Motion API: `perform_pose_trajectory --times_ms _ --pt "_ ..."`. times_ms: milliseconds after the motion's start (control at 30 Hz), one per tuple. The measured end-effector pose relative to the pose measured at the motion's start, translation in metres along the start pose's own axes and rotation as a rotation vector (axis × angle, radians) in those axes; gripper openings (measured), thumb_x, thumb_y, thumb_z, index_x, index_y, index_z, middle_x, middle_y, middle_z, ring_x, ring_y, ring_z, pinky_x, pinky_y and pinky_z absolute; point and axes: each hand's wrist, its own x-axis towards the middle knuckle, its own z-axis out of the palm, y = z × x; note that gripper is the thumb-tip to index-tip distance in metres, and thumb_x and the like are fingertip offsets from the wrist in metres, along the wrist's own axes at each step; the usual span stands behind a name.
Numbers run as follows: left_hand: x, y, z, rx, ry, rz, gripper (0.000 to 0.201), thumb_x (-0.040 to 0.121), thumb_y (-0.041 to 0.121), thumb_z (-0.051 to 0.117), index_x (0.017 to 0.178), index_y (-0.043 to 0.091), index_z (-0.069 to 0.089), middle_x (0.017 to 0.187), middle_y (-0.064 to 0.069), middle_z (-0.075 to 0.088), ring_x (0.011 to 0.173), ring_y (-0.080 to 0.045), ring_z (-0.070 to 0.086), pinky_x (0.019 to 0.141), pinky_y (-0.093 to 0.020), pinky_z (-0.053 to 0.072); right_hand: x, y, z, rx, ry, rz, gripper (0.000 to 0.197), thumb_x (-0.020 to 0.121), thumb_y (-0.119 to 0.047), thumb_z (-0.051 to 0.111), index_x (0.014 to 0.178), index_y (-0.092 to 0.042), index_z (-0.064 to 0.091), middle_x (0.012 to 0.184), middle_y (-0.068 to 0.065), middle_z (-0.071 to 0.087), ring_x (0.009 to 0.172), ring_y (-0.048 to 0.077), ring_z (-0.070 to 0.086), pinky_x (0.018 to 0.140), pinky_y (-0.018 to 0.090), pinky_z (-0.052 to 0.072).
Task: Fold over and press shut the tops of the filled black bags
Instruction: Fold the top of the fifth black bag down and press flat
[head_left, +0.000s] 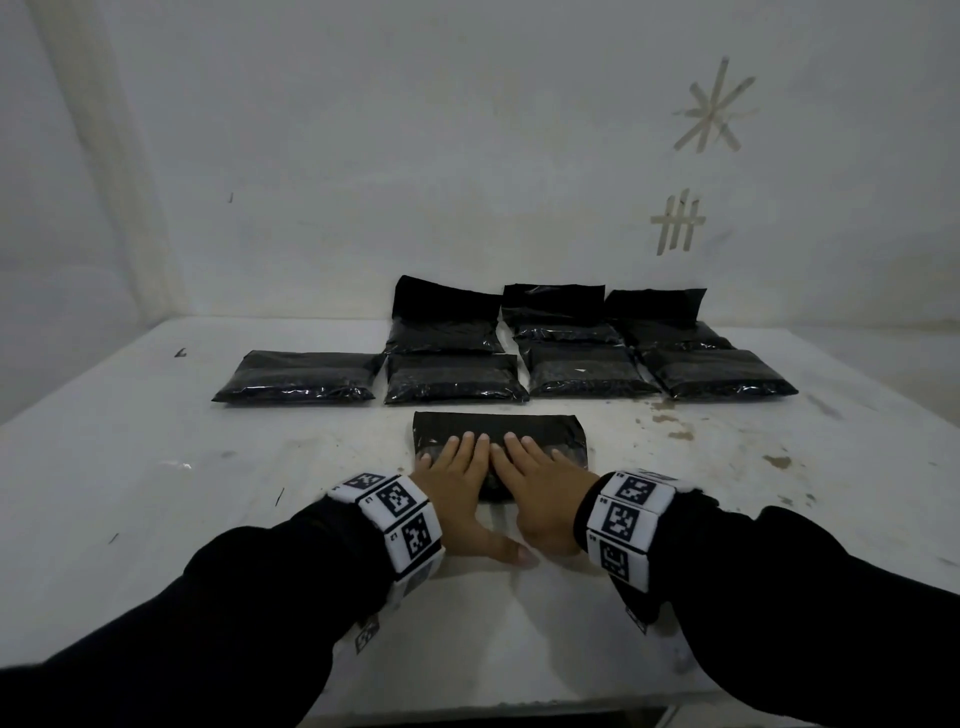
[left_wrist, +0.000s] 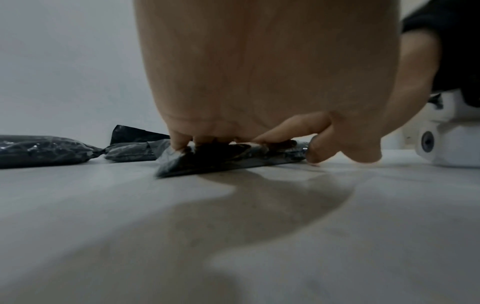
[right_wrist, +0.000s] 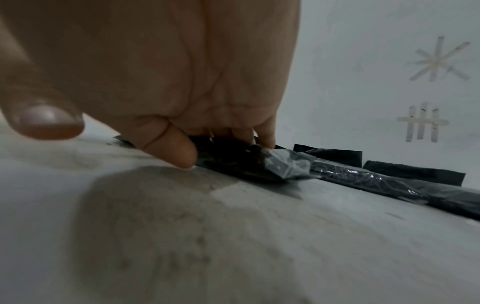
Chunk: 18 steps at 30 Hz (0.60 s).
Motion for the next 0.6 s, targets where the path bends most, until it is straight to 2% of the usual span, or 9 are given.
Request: perform_pose_trajectory --times_ms 167,300,367,500,533,600 --pt "-0.001 -0.001 0.001 0.007 -0.007 0.010 0.122 0.073 0.073 0.055 0.149 0.010 -0.017 0.156 -0.006 -0.023 0.144 -0.020 -0.019 0.117 -0.039 -0.007 -0.001 -0.006 0.001 -0.176 0.037 0.011 0.085 0.092 -0.031 0.048 0.150 -0.011 -0.011 0.156 0.008 -0.022 0.145 0.027 -0.018 0.117 0.049 -0.002" --pt "0.001 -0.002 0.002 0.008 0.014 0.016 0.125 0.071 0.073 0.057 0.149 0.011 -0.018 0.156 -0.005 -0.022 0.145 -0.020 -0.018 0.117 -0.040 -0.006 -0.003 -0.005 -0.001 -0.005 0.009 0.003 0.085 0.092 -0.026 0.048 0.150 -0.011 -0.013 0.158 0.005 -0.017 0.146 0.022 -0.012 0.119 0.045 0.003" --pt "0.001 -0.002 0.003 0.022 0.006 0.011 0.125 0.070 0.075 0.056 0.149 0.012 -0.017 0.156 -0.005 -0.022 0.145 -0.020 -0.018 0.118 -0.041 -0.006 -0.003 -0.005 -0.001 -0.034 0.010 0.004 0.087 0.092 -0.028 0.049 0.149 -0.011 -0.014 0.158 0.005 -0.017 0.146 0.022 -0.011 0.119 0.045 0.003" --pt "0.003 -0.001 0.005 0.040 0.020 0.006 0.122 0.072 0.076 0.053 0.149 0.011 -0.015 0.157 -0.006 -0.021 0.145 -0.021 -0.017 0.118 -0.041 -0.004 -0.002 -0.011 0.001 -0.283 0.001 0.029 0.105 0.085 -0.049 0.057 0.148 -0.006 -0.015 0.157 0.010 -0.017 0.146 0.026 -0.014 0.117 0.051 -0.002" --pt "0.003 -0.001 0.006 0.031 0.018 0.004 0.121 0.073 0.075 0.053 0.149 0.011 -0.015 0.157 -0.006 -0.021 0.145 -0.021 -0.017 0.118 -0.041 -0.005 -0.002 -0.012 0.002 -0.279 0.006 0.028 0.106 0.085 -0.050 0.058 0.148 -0.006 -0.014 0.157 0.011 -0.017 0.146 0.027 -0.015 0.117 0.051 -0.002" --pt "0.004 -0.002 0.004 -0.003 0.003 0.003 0.119 0.075 0.072 0.055 0.149 0.010 -0.016 0.156 -0.006 -0.022 0.145 -0.020 -0.018 0.117 -0.041 -0.006 -0.002 -0.009 0.001 -0.132 0.016 0.011 0.102 0.086 -0.042 0.059 0.149 -0.008 -0.014 0.158 0.008 -0.016 0.146 0.024 -0.012 0.118 0.047 0.001"
